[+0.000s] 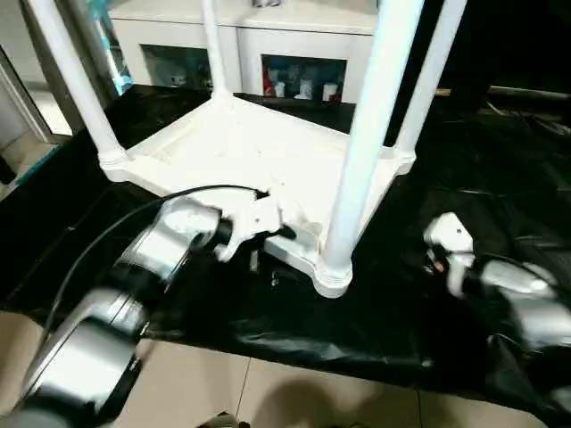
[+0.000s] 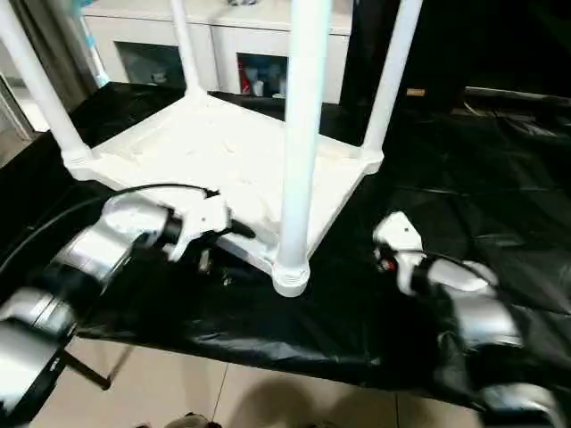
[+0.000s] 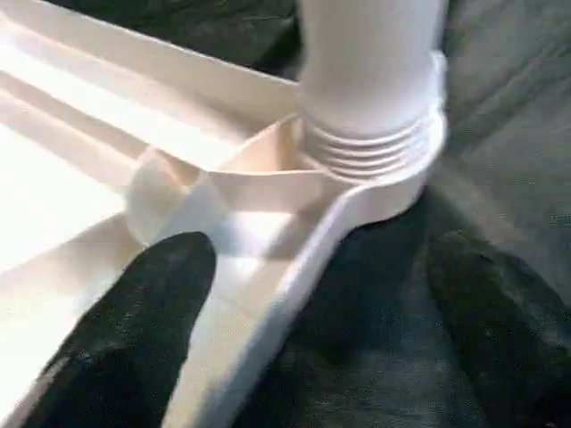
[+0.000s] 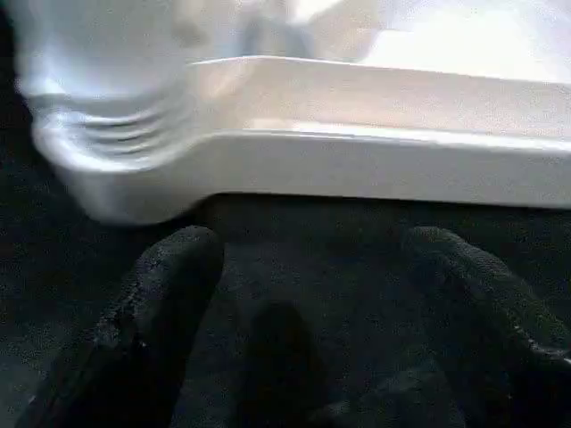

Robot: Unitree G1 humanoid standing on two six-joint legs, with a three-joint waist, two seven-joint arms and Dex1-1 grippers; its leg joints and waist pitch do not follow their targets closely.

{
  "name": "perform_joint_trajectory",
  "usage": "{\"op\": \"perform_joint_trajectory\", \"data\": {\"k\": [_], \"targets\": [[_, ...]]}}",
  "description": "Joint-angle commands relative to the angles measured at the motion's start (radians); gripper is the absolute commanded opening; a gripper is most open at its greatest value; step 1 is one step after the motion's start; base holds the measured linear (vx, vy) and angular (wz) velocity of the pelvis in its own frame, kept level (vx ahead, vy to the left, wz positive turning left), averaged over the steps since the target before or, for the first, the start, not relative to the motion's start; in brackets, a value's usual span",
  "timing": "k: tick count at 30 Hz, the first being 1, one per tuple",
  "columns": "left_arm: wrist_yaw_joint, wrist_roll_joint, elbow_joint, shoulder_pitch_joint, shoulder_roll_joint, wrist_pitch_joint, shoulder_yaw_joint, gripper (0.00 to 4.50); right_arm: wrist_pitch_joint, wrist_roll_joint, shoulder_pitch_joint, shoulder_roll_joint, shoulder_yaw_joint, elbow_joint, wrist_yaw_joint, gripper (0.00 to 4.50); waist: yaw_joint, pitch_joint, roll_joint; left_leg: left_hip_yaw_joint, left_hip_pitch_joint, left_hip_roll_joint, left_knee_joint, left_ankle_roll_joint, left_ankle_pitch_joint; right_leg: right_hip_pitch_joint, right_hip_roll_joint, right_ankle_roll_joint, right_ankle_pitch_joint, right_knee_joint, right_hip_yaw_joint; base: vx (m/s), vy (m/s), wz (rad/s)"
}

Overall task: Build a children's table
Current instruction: Rotate table base

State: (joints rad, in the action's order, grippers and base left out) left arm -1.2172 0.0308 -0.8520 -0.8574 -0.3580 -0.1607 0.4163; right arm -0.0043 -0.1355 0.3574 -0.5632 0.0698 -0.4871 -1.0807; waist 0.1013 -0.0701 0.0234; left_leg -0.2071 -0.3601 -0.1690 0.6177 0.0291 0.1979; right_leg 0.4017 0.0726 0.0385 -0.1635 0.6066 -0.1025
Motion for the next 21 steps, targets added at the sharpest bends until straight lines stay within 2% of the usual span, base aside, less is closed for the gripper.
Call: {"op": "perform_joint_trajectory", "data": {"k": [1,2,3,5,7,9,10,11,14,16,17,21], "targets": [[0.005,0.029,-0.066,-0.041,0.013,-0.053,0.013,3.87,0.037,-0.011,-0.005,-0.023,0.017,0.074,-0.041,3.67,0.005,0.081,-0.008,0.041,0.001,-0.059,-0.067,-0.089,0.171,-0.060,0.088,0.116,-0.392,-0.097,0.054,0.000,0.000,0.00],[0.014,0.039,-0.107,-0.061,0.025,-0.085,0.012,3.75,0.063,-0.017,-0.013,-0.034,0.024,0.112,-0.059,3.67,0.009,0.082,-0.011,0.039,0.005,-0.054,-0.064,-0.095,0.170,-0.058,0.083,0.108,-0.393,-0.101,0.052,0.000,0.000,0.00],[0.016,0.042,-0.118,-0.066,0.028,-0.094,0.011,3.71,0.069,-0.018,-0.015,-0.037,0.026,0.122,-0.064,3.67,0.008,0.083,-0.006,0.039,0.005,-0.054,-0.063,-0.097,0.167,-0.059,0.084,0.111,-0.385,-0.100,0.053,0.000,0.000,0.00],[0.007,0.059,-0.177,-0.095,0.048,-0.136,0.014,3.70,0.110,-0.027,-0.038,-0.065,0.041,0.201,-0.096,3.67,0.010,0.087,-0.009,0.041,0.004,-0.060,-0.064,-0.107,0.152,-0.061,0.085,0.122,-0.337,-0.095,0.052,0.000,0.000,0.00],[-0.004,0.064,-0.194,-0.104,0.053,-0.142,0.017,3.41,0.124,-0.031,-0.045,-0.076,0.046,0.225,-0.106,3.67,0.010,0.090,-0.005,0.042,0.001,-0.061,-0.062,-0.117,0.142,-0.062,0.087,0.139,-0.298,-0.092,0.051,0.000,0.000,0.00],[-0.027,0.092,-0.254,-0.132,0.069,-0.174,0.034,3.27,0.162,-0.041,-0.069,-0.110,0.047,0.287,-0.127,3.67,0.008,0.092,0.003,0.043,0.003,-0.065,-0.061,-0.120,0.138,-0.061,0.087,0.158,-0.258,-0.088,0.050,0.000,0.000,0.00],[-0.032,0.098,-0.265,-0.138,0.071,-0.179,0.038,3.22,0.169,-0.043,-0.073,-0.116,0.046,0.298,-0.131,3.67,0.008,0.090,-0.002,0.041,0.003,-0.063,-0.061,-0.126,0.144,-0.062,0.083,0.152,-0.254,-0.093,0.049,0.000,0.000,0.00],[-0.020,0.120,-0.300,-0.156,0.079,-0.205,0.047,2.95,0.190,-0.045,-0.089,-0.138,0.044,0.333,-0.142,3.67,0.009,0.092,0.001,0.042,0.001,-0.064,-0.061,-0.127,0.142,-0.064,0.088,0.156,-0.246,-0.091,0.049,0.000,0.000,0.00],[-0.012,0.142,-0.338,-0.181,0.094,-0.219,0.050,2.82,0.229,-0.059,-0.114,-0.166,0.035,0.394,-0.153,3.67,0.008,0.090,-0.004,0.043,0.000,-0.063,-0.062,-0.127,0.142,-0.067,0.086,0.145,-0.261,-0.095,0.047,0.000,0.000,0.00],[0.000,0.157,-0.354,-0.192,0.100,-0.228,0.055,2.79,0.254,-0.072,-0.126,-0.179,0.030,0.428,-0.161,3.67,0.010,0.089,-0.003,0.042,0.002,-0.065,-0.062,-0.126,0.150,-0.066,0.090,0.143,-0.284,-0.098,0.045,0.000,0.000,0.00],[0.014,0.171,-0.365,-0.199,0.103,-0.236,0.063,2.59,0.271,-0.083,-0.134,-0.189,0.029,0.452,-0.172,3.67,0.008,0.089,-0.005,0.043,0.003,-0.065,-0.063,-0.125,0.153,-0.066,0.087,0.134,-0.294,-0.100,0.044,0.000,0.000,0.00],[0.042,0.199,-0.397,-0.217,0.122,-0.251,0.074,2.32,0.305,-0.097,-0.152,-0.210,0.034,0.504,-0.181,3.67,0.006,0.087,-0.008,0.042,0.002,-0.062,-0.062,-0.121,0.152,-0.066,0.088,0.127,-0.316,-0.104,0.043,0.000,0.000,0.00]]}}
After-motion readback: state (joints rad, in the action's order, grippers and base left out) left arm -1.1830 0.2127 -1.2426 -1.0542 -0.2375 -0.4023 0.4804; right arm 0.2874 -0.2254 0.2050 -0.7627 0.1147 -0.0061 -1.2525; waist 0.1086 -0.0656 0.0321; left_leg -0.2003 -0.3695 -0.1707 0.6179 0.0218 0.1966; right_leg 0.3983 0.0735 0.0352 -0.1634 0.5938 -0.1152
